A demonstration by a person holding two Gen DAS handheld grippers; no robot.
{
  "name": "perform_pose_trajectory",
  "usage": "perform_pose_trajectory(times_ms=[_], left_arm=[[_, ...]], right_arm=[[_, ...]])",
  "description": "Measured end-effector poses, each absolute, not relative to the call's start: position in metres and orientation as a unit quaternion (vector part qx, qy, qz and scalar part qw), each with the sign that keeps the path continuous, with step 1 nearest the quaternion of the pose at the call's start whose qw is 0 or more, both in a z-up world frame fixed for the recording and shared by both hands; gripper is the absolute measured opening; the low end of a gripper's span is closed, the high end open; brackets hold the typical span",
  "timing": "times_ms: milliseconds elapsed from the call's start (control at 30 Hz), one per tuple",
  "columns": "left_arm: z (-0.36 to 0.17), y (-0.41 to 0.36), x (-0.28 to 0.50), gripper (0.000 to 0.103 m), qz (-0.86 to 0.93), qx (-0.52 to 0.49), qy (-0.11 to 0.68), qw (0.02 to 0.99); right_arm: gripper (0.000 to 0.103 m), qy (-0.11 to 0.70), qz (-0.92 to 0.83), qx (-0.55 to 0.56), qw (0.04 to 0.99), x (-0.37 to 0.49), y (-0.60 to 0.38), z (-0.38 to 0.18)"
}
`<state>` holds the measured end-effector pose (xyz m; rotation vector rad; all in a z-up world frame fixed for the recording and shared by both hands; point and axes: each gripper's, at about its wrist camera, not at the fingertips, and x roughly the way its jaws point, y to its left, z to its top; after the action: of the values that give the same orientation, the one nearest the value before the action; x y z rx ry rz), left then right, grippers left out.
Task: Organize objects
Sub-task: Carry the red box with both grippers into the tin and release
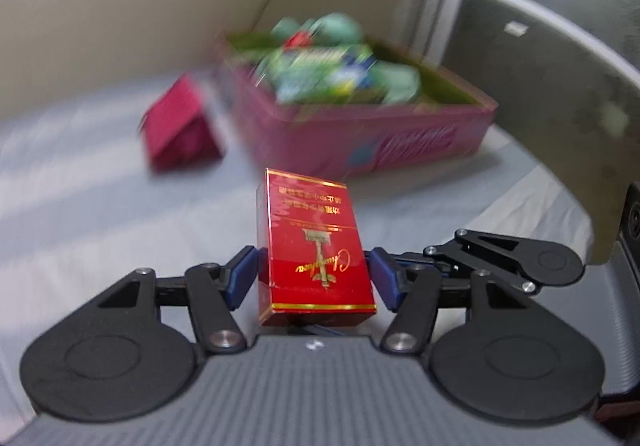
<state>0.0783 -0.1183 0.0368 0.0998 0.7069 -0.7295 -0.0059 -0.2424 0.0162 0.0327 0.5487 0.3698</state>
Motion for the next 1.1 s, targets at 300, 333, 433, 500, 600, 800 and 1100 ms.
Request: perform_pose_trajectory(times_ms=[300, 333, 433, 500, 600, 800, 1100], left_arm=[[0.081, -0.227, 0.124, 0.064, -0.422, 0.057, 0.291, 0.857], [0.081, -0.243, 0.131, 0.064, -0.426, 0.061, 0.292, 0.854], [0.078, -0.279, 0.150, 0.064, -0.435, 0.070, 0.299, 0.847], [0.074, -0.300, 0.168, 0.064, -0.437, 0.069, 0.313, 0.841], [0.060, -0.326, 0.193, 0.068, -0.433, 0.063, 0.353, 0.827], [0.044, -0.344, 0.209, 0.078, -0.395, 0.059, 0.369, 0.839], [0.070, -0.255, 0.163, 0.079, -0.393, 0.041, 0.292, 0.871]], right_arm=[[0.056, 0.197, 0.079, 0.036, 0.977, 0.025, -0.336, 0.065], [0.056, 0.200, 0.071, 0.040, 0.976, 0.032, -0.348, 0.066], [0.056, 0.212, 0.051, 0.059, 0.974, 0.056, -0.383, 0.065], [0.056, 0.223, 0.043, 0.067, 0.972, 0.076, -0.403, 0.061], [0.056, 0.245, 0.028, 0.076, 0.966, 0.108, -0.430, 0.051], [0.066, 0.237, -0.032, 0.094, 0.966, 0.123, -0.453, 0.035], [0.070, 0.194, -0.018, 0.113, 0.974, 0.077, -0.428, 0.044]])
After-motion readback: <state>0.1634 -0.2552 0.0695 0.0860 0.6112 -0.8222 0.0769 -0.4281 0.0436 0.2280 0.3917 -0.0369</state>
